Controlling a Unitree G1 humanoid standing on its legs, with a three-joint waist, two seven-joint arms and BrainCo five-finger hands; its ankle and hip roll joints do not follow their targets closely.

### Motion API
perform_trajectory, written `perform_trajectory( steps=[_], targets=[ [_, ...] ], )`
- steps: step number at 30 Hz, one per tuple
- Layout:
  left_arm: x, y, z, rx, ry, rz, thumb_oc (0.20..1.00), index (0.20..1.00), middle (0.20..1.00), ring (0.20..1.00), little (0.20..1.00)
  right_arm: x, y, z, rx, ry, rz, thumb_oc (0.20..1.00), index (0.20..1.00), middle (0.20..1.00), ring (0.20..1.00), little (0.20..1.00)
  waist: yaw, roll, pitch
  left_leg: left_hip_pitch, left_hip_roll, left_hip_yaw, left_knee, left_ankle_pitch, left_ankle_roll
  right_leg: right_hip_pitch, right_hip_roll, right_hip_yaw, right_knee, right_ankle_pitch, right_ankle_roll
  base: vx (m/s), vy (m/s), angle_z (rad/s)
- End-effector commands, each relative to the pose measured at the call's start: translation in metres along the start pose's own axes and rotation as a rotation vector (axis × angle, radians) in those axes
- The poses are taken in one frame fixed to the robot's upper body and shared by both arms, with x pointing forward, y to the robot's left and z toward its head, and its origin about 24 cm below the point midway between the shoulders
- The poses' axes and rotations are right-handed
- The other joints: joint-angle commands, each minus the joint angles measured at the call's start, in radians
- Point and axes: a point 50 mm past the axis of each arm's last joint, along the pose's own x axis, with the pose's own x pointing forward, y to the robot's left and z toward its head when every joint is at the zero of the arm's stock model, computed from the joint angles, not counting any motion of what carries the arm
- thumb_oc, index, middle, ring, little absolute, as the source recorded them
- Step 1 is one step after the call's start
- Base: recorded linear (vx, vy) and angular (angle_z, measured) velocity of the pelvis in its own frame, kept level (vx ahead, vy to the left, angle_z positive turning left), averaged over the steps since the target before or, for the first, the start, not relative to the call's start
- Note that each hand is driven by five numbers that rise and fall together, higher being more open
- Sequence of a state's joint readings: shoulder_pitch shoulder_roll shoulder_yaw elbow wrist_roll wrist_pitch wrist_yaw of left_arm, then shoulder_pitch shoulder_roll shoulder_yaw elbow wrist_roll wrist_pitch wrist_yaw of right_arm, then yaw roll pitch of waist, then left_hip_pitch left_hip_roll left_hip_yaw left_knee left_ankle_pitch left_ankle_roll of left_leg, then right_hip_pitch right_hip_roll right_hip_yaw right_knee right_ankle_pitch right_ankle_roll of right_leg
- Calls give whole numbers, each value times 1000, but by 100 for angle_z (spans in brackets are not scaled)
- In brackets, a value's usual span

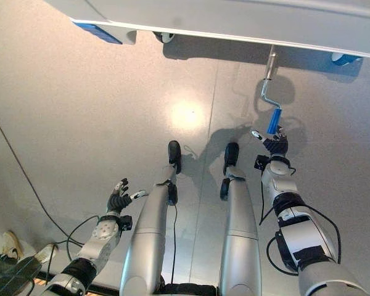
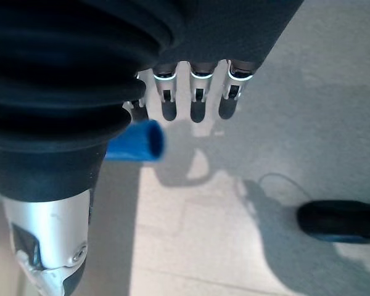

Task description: Raise the hospital bed

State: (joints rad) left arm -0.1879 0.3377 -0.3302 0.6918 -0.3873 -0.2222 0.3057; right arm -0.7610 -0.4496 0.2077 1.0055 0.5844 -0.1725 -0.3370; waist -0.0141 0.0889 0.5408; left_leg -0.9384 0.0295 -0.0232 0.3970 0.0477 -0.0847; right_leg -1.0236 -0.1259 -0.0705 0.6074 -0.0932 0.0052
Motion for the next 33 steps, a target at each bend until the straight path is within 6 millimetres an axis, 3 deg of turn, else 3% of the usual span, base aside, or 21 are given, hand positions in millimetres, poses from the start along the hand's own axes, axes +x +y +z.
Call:
perform_trajectory(
  steps=[1,16,33],
  targets=[
    [-18,17,-26,-23,75,64,1000,1000,1000,1000,1000,3,-22,12,7,-63,-49,1000,1000,1000,1000,1000,7,-2,-21,-38,8,9,106,-54,-2,13,-26,59,-53,76,116,0,0,0],
    [-16,17,-25,-12,74,85,1000,1000,1000,1000,1000,1,-17,21,16,-117,-32,1000,1000,1000,1000,1000,-8,-22,-21,-21,7,15,85,-50,1,29,-22,59,-81,85,119,1,0,-1],
    [-17,5,-25,-10,70,28,1000,1000,1000,1000,1000,15,-37,17,-50,-2,-127,1000,1000,1000,1000,1000,24,21,-21,-34,1,12,95,-56,8,19,-29,55,-62,76,122,0,0,0]
  ],
)
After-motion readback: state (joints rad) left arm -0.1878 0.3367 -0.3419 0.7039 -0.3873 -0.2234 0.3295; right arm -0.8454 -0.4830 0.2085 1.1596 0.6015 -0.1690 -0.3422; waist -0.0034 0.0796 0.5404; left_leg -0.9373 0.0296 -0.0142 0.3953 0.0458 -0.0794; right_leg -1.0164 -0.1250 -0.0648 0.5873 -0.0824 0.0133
